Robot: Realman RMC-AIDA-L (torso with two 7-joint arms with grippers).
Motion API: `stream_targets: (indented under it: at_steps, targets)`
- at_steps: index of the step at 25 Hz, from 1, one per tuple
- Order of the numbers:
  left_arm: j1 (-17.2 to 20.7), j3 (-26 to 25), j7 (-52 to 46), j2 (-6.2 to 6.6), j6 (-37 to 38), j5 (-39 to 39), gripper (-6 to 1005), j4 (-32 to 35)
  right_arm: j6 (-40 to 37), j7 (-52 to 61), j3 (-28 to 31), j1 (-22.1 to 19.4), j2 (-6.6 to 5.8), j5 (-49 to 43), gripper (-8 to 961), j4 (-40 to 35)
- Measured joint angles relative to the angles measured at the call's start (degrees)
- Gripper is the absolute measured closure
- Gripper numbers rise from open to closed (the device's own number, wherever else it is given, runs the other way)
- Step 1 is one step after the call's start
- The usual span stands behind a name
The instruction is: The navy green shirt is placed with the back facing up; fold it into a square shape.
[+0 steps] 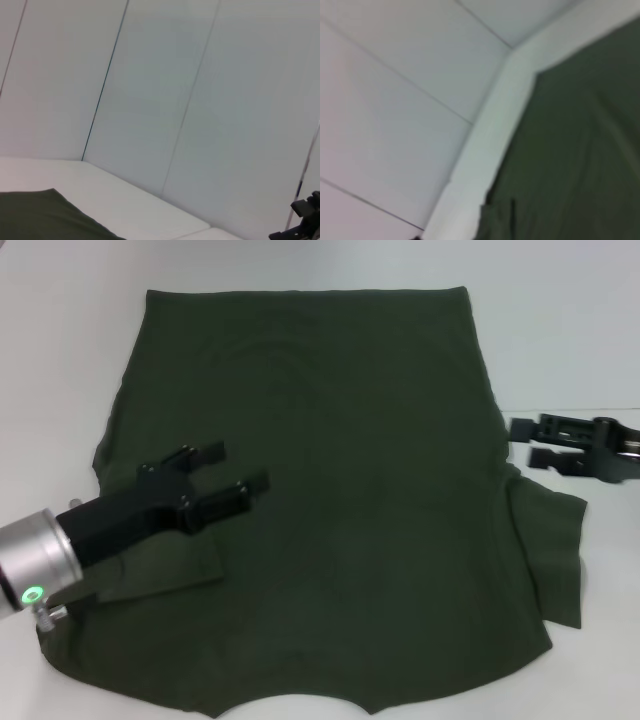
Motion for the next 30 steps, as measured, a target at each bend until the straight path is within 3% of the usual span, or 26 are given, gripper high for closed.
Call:
stream_targets:
  at_steps: [4, 9, 19, 30]
  targets:
    - [1.37, 0.05, 3.01, 0.15, 1.67, 1.86, 65, 1.72, -1.74, 9.66, -0.32, -0.26, -2.85, -6.24, 55, -0.03]
    - [1.3, -0.06, 2.88, 0.65, 3.06, 8.66, 65, 3.34, -4.96, 16.67, -0.31, -0.43, -4.47, -14.24, 56, -0.16]
    - [0.82, 0.06, 1.64, 0.88, 4.55, 14.97, 65, 4.1, -2.52, 21.58, 0.03, -0.3, -4.91, -25.26, 58, -2.21]
    - [0.71, -0.71, 1.69, 0.68, 3.9, 14.68, 65, 4.12, 6.06, 19.54, -0.52, 1.25, -3.0, -26.23, 60, 0.28]
